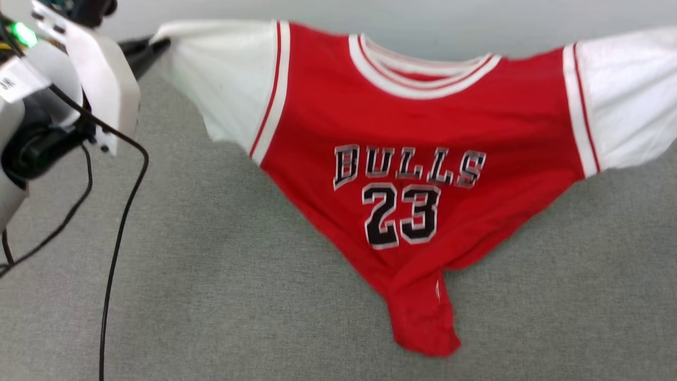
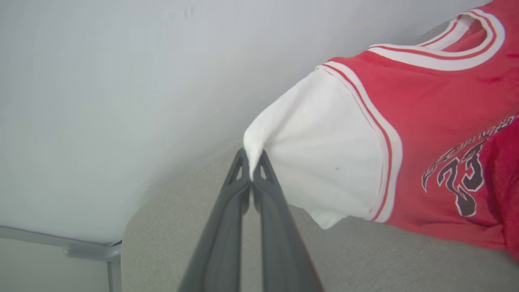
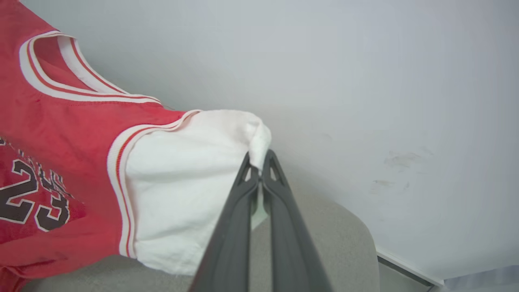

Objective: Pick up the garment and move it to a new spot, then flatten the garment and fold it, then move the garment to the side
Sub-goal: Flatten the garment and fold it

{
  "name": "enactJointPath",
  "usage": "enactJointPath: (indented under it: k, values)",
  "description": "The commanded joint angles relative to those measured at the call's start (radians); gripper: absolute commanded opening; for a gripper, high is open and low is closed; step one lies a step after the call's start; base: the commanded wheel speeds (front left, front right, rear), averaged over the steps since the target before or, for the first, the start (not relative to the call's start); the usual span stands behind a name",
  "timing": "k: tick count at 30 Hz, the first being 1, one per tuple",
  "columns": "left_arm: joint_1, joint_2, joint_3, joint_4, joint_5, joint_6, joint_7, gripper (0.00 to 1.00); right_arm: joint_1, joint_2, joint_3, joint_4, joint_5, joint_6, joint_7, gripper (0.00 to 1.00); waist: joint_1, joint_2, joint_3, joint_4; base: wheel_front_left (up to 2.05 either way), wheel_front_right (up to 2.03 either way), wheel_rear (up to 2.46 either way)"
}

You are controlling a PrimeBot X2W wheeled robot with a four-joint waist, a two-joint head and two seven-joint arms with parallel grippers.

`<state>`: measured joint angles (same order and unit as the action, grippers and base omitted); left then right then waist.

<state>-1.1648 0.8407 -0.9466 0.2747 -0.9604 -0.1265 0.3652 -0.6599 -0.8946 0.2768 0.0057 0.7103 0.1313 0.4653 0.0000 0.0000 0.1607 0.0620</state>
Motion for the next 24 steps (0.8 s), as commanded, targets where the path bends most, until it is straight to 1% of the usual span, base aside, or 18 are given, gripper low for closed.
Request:
enactJointPath:
  k: [1, 6, 11, 18, 21, 24]
  values:
    - [-0.021, -0.002, 0.009, -0.006, 0.008, 0.005, -0.012, 0.00, -0.020, -0.004, -0.001, -0.004, -0.005, -0.001, -0.010, 0.00, 0.0000, 0.0000, -0.005, 0.002, 0.00, 0.00, 0.00]
    - [-0.082, -0.024, 0.031, -0.022, 0.052, 0.022, -0.061, 0.00, -0.106, -0.003, 0.008, -0.009, -0.047, -0.001, -0.040, 0.00, 0.0000, 0.0000, 0.002, 0.001, 0.00, 0.00, 0.00]
    - [-0.181, -0.062, 0.051, 0.002, 0.113, 0.039, -0.102, 0.00, -0.247, 0.023, 0.043, 0.017, -0.115, -0.001, -0.040, 0.00, 0.0000, 0.0000, 0.058, -0.004, 0.00, 0.00, 0.00]
    - [-0.373, -0.146, 0.085, 0.100, 0.186, 0.041, -0.161, 0.00, -0.531, 0.086, 0.101, 0.146, -0.221, -0.001, -0.049, 0.00, 0.0000, 0.0000, 0.189, -0.014, 0.00, 0.00, 0.00]
    - [-0.458, -0.181, 0.109, 0.157, 0.208, 0.035, -0.212, 0.00, -0.658, 0.119, 0.127, 0.223, -0.263, -0.001, -0.068, 0.00, 0.0000, 0.0000, 0.245, -0.021, 0.00, 0.00, 0.00]
    - [-0.541, -0.201, 0.132, 0.218, 0.225, 0.035, -0.257, 0.00, -0.789, 0.156, 0.160, 0.298, -0.304, -0.001, -0.100, 0.00, 0.0000, 0.0000, 0.293, -0.032, 0.00, 0.00, 0.00]
